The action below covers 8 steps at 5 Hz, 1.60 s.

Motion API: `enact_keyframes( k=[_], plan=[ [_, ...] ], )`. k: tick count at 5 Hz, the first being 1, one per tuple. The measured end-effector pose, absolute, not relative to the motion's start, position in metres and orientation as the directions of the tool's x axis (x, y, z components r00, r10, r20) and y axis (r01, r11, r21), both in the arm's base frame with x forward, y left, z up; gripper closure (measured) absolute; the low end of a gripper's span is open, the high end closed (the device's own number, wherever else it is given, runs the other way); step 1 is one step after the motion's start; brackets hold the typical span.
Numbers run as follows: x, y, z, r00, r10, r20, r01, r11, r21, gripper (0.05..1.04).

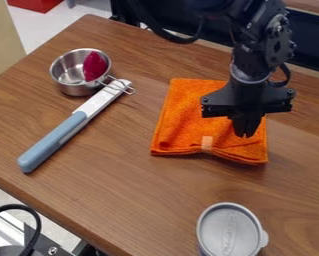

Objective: Put the cervette on the table

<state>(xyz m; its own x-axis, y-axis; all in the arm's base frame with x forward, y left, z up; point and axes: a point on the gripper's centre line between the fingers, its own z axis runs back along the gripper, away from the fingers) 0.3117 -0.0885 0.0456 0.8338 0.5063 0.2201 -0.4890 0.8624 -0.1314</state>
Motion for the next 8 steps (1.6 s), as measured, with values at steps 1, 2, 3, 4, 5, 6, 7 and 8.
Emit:
enact_keyframes(
  k=[1,2,3,4,5,6,7,8],
  plan=[
    [0.311,-0.095,0.061,0.843,0.487,0.229,-0.457,0.872,-0.175,1.031],
    [0.305,-0.102,0.064,0.856,0.476,0.201,-0.446,0.877,-0.178,1.031],
    [0.301,-0.112,0.070,0.868,0.450,0.210,-0.415,0.889,-0.192,1.031],
    [0.297,-0.120,0.073,0.876,0.423,0.231,-0.389,0.903,-0.180,1.019],
    [0.292,-0.119,0.069,0.868,0.431,0.246,-0.405,0.902,-0.152,0.890],
    [0.288,-0.114,0.070,0.873,0.428,0.233,-0.415,0.904,-0.104,0.665],
    [0.289,-0.114,0.071,0.872,0.431,0.233,-0.418,0.903,-0.104,0.374],
    [0.288,-0.114,0.070,0.872,0.431,0.231,-0.419,0.902,-0.104,0.118]
  ],
)
